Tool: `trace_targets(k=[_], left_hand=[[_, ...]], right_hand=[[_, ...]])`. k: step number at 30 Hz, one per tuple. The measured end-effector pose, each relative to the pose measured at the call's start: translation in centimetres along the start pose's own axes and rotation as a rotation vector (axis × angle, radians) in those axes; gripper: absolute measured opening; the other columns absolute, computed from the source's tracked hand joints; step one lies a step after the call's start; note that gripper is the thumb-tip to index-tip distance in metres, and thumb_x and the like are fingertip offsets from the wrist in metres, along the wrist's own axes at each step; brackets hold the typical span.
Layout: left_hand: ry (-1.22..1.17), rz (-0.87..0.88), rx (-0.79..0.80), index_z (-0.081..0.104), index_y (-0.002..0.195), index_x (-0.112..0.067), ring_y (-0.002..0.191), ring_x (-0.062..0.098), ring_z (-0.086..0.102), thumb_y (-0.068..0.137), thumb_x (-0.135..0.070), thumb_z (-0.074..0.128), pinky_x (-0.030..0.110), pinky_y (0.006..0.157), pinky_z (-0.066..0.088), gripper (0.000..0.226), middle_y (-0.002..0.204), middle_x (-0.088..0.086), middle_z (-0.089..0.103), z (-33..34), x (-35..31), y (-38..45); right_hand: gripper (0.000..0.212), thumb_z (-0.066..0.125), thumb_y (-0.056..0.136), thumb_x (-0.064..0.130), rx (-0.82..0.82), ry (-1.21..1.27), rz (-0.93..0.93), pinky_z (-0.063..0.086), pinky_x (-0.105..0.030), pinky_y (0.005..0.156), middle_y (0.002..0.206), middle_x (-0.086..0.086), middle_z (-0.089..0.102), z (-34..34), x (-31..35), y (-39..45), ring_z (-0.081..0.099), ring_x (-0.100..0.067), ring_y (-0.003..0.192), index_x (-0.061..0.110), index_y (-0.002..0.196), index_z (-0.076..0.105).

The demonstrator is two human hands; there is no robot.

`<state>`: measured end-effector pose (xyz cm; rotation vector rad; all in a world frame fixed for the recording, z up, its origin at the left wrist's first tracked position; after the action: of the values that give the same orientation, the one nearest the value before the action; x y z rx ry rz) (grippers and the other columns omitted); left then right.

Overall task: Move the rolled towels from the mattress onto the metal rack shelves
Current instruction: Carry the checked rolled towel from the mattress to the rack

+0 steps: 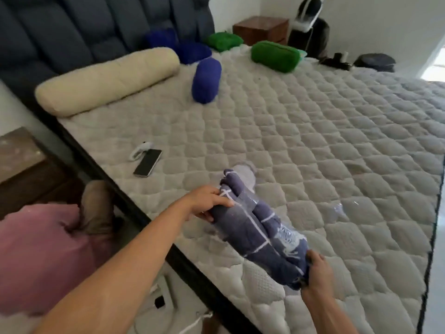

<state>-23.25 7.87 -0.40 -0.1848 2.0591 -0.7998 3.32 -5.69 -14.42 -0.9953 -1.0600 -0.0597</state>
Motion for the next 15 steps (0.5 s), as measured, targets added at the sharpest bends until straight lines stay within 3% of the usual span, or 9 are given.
trace_targets(k=[4,7,9,12,15], left_hand=[[-0.260,-0.127,-0.200,0.067,0.090,-0.024,0.079,0.021,0.060,0.083,-0.028,0.067,0.028,0.068,0.053,0.008,0.092,0.004,0.063,-4.5,9.1,-8.5],[-0.402,-0.217,-0.381,0.067,0.091,-0.022,0.063,0.016,0.056,0.083,-0.023,0.067,0.022,0.054,0.049,0.007,0.078,0.003,0.060,-6.7,17.1,-16.6],[-0.529,-0.278,-0.537,0.066,0.084,-0.024,0.063,0.015,0.054,0.083,-0.022,0.067,0.023,0.055,0.045,0.003,0.076,0.001,0.059,-7.3,22.6,-22.1],[-0.711,-0.356,-0.756,0.065,0.098,-0.025,0.067,0.015,0.054,0.085,-0.023,0.063,0.024,0.059,0.044,0.013,0.097,0.004,0.062,-7.0,30.4,-30.7],[-0.853,-0.402,-0.906,0.060,0.114,-0.024,0.068,0.016,0.053,0.089,-0.024,0.059,0.026,0.068,0.043,0.025,0.105,0.004,0.059,-5.3,37.7,-40.2]], right_hand=[[0.004,0.051,0.088,0.009,0.278,-0.155,-0.034,0.042,-0.029,0.047,0.073,-0.015,0.053,5.5,0.4,-4.6,0.050,-0.025,0.058,0.006,0.090,0.053],[0.003,0.056,0.085,0.007,0.432,-0.294,-0.088,0.044,-0.028,0.050,0.075,-0.014,0.057,9.7,-1.6,-10.1,0.053,-0.024,0.061,0.008,0.083,0.054],[0.012,0.060,0.082,0.005,0.531,-0.385,-0.114,0.045,-0.030,0.056,0.077,-0.017,0.057,12.1,-4.0,-14.2,0.054,-0.025,0.062,0.013,0.075,0.053],[0.015,0.060,0.082,0.004,0.723,-0.498,-0.135,0.047,-0.032,0.059,0.074,-0.015,0.057,15.3,-9.1,-21.7,0.054,-0.026,0.062,0.013,0.075,0.052],[0.011,0.065,0.080,0.009,0.879,-0.634,-0.091,0.048,-0.035,0.059,0.077,-0.017,0.060,16.0,-15.8,-29.1,0.057,-0.028,0.065,0.013,0.084,0.055]])
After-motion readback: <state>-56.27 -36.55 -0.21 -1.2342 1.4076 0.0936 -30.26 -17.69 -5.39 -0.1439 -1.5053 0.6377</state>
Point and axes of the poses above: each hand's wrist, its own y-axis towards the middle knuckle, its own z-axis out of the palm, x = y × z, the point moved 9 cm from there along y, towards the middle knuckle
